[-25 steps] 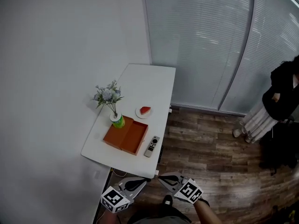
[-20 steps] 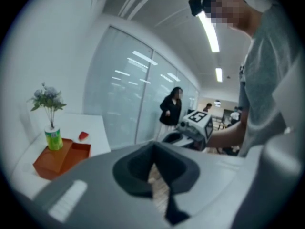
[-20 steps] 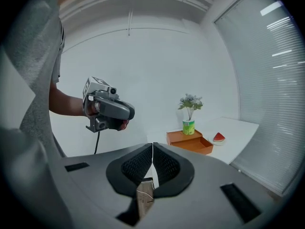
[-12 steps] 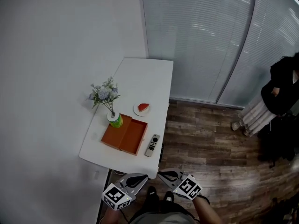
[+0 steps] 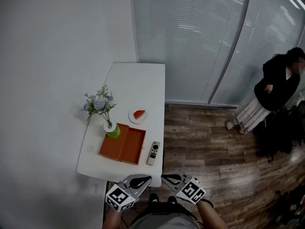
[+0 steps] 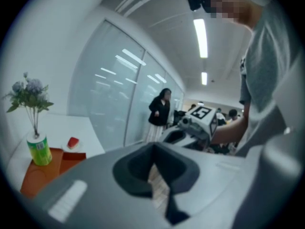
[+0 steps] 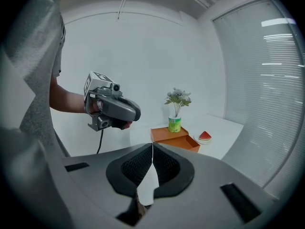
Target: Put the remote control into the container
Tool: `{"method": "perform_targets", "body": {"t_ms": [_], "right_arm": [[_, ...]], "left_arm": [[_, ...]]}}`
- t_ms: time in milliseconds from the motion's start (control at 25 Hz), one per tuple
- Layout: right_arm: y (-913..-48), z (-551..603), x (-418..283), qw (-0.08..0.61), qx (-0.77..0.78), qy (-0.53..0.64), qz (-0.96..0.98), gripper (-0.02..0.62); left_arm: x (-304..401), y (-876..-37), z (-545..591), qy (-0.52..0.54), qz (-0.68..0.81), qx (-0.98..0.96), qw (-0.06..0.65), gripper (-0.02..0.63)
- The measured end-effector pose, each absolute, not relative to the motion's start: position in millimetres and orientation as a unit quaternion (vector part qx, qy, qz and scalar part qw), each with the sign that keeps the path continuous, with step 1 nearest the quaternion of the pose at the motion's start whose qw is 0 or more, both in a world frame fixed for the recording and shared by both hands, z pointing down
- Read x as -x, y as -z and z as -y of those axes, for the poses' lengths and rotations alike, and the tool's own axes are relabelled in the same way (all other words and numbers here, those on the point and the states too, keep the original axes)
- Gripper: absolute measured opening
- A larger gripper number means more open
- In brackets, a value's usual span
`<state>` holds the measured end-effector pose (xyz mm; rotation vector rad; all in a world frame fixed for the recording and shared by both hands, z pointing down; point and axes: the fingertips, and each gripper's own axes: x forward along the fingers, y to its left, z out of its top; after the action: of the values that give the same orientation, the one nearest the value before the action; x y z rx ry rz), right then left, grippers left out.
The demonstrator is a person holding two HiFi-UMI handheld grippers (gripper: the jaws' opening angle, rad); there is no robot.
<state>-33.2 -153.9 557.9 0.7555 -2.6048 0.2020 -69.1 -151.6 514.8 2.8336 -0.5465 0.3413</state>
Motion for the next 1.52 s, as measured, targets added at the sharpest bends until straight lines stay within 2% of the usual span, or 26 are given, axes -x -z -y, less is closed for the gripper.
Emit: {"method": "perform_targets", "body": {"t_ms": [840,1320,1360,1440,1520], "right_arm": [[-572,167,46,0.255,-0.289,-0.063,0.921,0.017],[-579,176,27,0.257,-0.288,-0.069,0.92,0.017],[-581,176,24,0.258,-0.289,-0.07,0.919,0.017],[-586,176,18,0.262,-0.292,-0.072,0.917,0.017],[-591,177,10,0.266,-0.299,-0.074,0.913,0.017]], "left_arm": [[90,-545,182,-0.088,0.185,-0.966,0.154,-0.003],[65,-593,214,-0.133,0.236,-0.949,0.162,-0.002],[61,-596,215,-0.129,0.228,-0.95,0.169,0.001],[51,-603,215,-0.123,0.208,-0.953,0.184,0.061],[45,-612,217,-0.128,0.199,-0.954,0.187,0.081]]}}
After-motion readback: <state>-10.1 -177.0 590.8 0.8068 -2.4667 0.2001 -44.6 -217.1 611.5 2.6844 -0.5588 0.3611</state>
